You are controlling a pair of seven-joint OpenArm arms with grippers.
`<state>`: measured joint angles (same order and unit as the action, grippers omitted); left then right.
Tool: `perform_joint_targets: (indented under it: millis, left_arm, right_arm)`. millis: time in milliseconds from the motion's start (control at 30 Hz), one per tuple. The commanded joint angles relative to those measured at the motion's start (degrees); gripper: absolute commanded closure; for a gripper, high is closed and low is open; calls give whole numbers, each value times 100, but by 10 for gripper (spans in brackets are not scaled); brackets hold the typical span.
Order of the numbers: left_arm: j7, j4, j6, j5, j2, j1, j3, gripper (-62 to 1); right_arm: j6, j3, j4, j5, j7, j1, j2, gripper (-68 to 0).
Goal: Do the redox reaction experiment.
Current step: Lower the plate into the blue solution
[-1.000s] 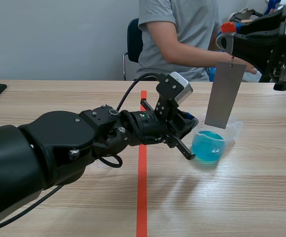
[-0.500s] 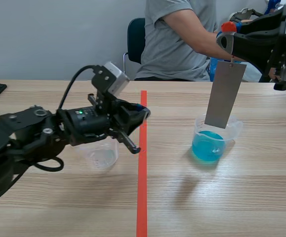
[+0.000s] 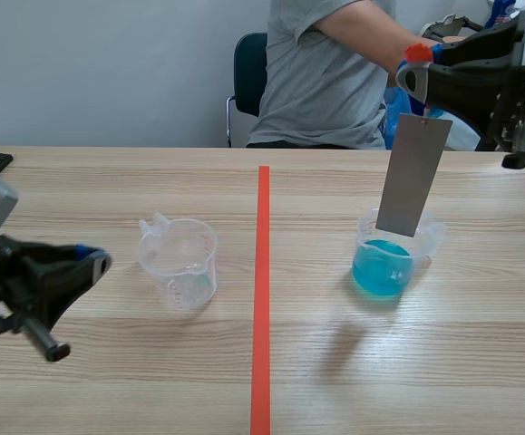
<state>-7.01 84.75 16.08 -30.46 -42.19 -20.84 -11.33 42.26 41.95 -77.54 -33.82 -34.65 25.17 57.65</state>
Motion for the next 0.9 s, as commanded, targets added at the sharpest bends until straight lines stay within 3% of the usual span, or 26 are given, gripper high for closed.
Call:
perform_joint_targets:
  millis: [0, 200, 400, 533, 867]
  left_arm:
    - [-118, -9, -15, -42, 90, -382, 203, -42]
    - [-422, -2, -37, -42, 188, -1899, 1189, -42]
    - [-389, -4, -59, -15, 433, -2863, 1711, -42]
    - [-350, -22, -76, 131, 638, -3158, 1814, -42]
    - [-348, -144, -76, 129, 1099, -3167, 1812, -42]
  right_arm:
    - [-24, -155, 31, -85, -133, 164, 70, -13]
    - [-24, -155, 264, 101, -144, 164, -116, -13]
    - [-24, -155, 575, 393, -184, 162, -387, -13]
    - [-24, -155, 800, 614, -195, 164, -605, -13]
    - [-24, -155, 1499, 1287, -463, 168, -1163, -13]
